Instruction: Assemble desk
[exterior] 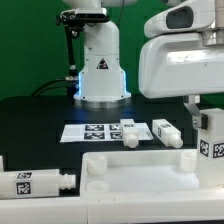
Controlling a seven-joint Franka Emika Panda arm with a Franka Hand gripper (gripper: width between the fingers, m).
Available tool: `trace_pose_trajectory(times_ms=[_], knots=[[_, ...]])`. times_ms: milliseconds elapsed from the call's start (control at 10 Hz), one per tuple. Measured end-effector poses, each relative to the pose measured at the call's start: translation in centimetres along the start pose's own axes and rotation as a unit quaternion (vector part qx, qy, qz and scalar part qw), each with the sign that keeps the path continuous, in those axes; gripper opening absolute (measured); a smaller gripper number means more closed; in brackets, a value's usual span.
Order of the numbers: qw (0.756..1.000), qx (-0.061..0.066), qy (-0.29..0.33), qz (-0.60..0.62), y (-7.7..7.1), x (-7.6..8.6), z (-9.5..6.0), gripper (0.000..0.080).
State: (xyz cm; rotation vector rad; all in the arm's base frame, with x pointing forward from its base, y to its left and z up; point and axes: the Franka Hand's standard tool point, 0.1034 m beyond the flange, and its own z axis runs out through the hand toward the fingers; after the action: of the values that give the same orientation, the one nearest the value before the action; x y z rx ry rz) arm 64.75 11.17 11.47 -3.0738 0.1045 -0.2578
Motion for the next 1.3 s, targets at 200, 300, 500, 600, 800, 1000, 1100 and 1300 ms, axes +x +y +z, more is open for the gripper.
trace_pose_trajectory(times_ms=[200,300,500,600,800,1000,1100,1300], knots=[[0.997,-0.001,0.0,0.075,0.2,0.0,0.1,0.0285],[0.984,-0.006,0.0,0.175,0.6,0.0,0.1,0.0285],[0.928,-0.012,-0.01,0.372,1.1,-0.2,0.1,0.0285],[0.912,-0.006,-0.014,0.41,1.5,-0.2,0.1,0.0285],[0.893,-0.008,-0.016,0.449,1.4,-0.3,0.1,0.0285],[0.864,-0.01,-0.02,0.502,1.3,-0.5,0.1,0.0286],[0.801,-0.013,-0.035,0.598,0.9,-0.8,0.1,0.0286],[0.666,0.003,-0.044,0.745,0.4,-0.8,0.2,0.0287]])
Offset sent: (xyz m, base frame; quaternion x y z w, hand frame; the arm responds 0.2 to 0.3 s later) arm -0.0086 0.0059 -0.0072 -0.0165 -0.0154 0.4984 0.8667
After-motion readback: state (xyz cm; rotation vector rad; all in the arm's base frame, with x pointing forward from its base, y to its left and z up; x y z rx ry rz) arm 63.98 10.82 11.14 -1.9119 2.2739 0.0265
